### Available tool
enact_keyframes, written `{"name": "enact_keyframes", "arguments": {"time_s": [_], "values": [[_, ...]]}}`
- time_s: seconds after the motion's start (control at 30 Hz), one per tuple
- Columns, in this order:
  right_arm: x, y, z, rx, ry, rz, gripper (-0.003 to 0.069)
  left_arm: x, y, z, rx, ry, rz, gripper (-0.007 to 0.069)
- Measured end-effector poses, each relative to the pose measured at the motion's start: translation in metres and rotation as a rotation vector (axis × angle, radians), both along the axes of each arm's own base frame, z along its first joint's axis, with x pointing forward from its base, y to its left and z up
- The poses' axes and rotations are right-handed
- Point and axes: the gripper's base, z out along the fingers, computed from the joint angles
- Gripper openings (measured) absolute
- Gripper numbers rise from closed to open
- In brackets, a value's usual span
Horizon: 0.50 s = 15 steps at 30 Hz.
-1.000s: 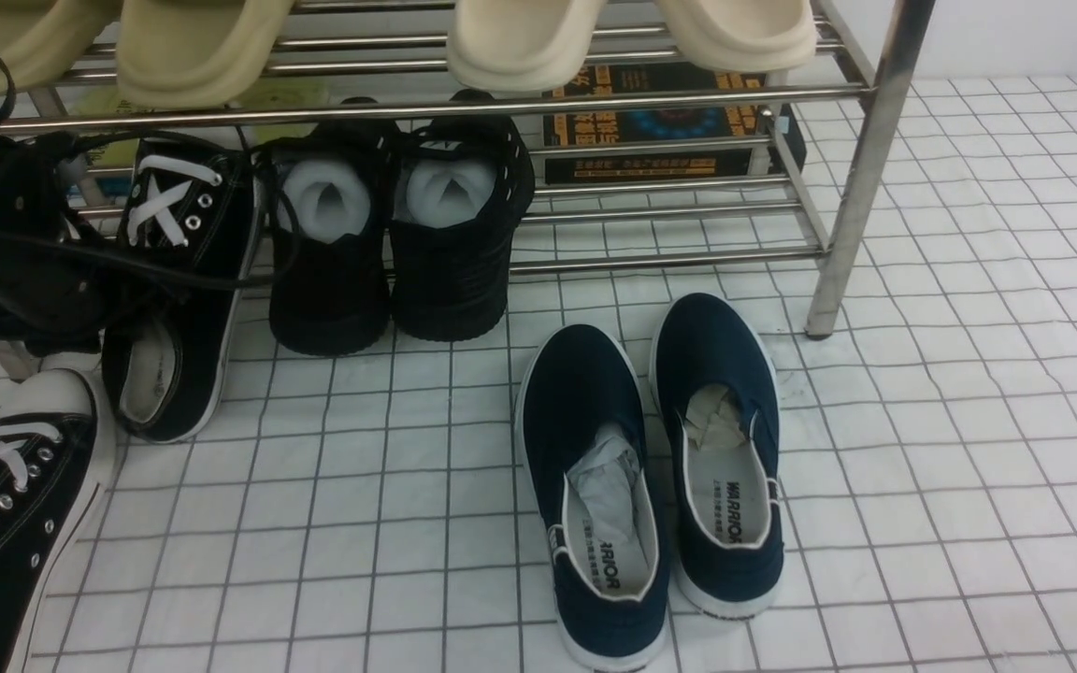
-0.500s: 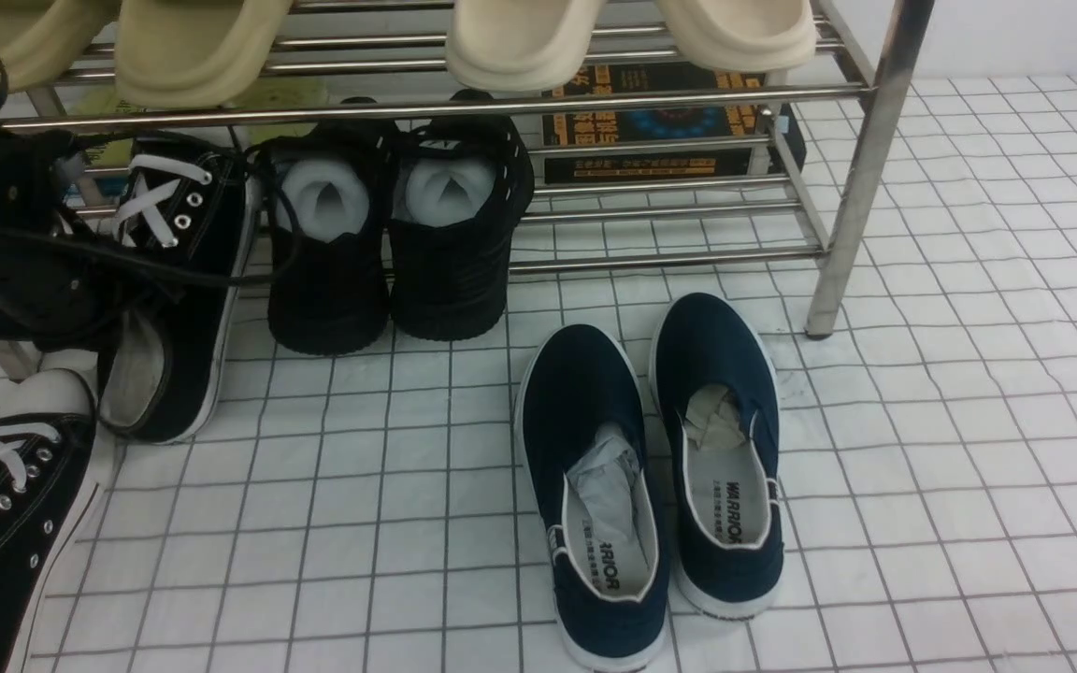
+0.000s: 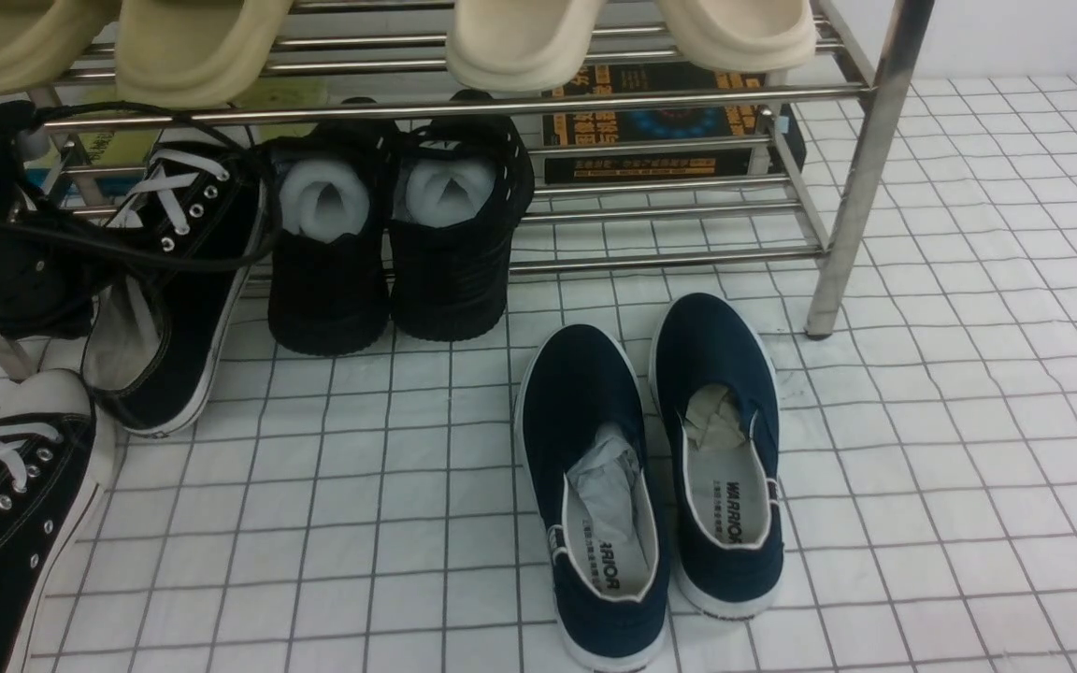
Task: Take the shoes off the shelf with your hand from the white checkered tablecloth.
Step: 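Grasp the leftmost shoe on the bottom shelf of the shoe rack with the left gripper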
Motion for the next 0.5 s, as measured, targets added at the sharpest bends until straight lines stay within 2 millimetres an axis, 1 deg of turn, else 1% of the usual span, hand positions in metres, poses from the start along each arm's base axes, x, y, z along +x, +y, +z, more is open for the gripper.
{"name": "enact_keyframes", "arguments": {"time_s": [0.17,0.3,0.33,0.37,0.4,0.43,0.47,0.5], "values": [[0.0,0.0,0.0,0.0,0.0,0.0,0.0239,0.0,0.0,0.0,0.002,0.001,-0.001,0.0008],[0.0,0.0,0.0,0.0,0.0,0.0,0.0239,-0.001,0.001,0.001,0.023,0.028,-0.02,0.0039],[0.0,0.0,0.0,0.0,0.0,0.0,0.0239,-0.002,0.001,0.002,0.03,0.042,-0.021,0.0063],[0.0,0.0,0.0,0.0,0.0,0.0,0.0239,-0.002,0.001,0.003,0.031,0.046,-0.02,0.0067],[0.0,0.0,0.0,0.0,0.0,0.0,0.0239,-0.002,0.002,0.007,0.034,0.06,-0.015,0.0106],[0.0,0.0,0.0,0.0,0.0,0.0,0.0239,-0.002,0.002,0.008,0.034,0.061,-0.013,0.0116],[0.0,0.0,0.0,0.0,0.0,0.0,0.0239,-0.001,0.002,0.012,0.032,0.066,-0.007,0.0166],[0.0,0.0,0.0,0.0,0.0,0.0,0.0239,-0.001,0.002,0.013,0.03,0.066,-0.007,0.0193]]}}
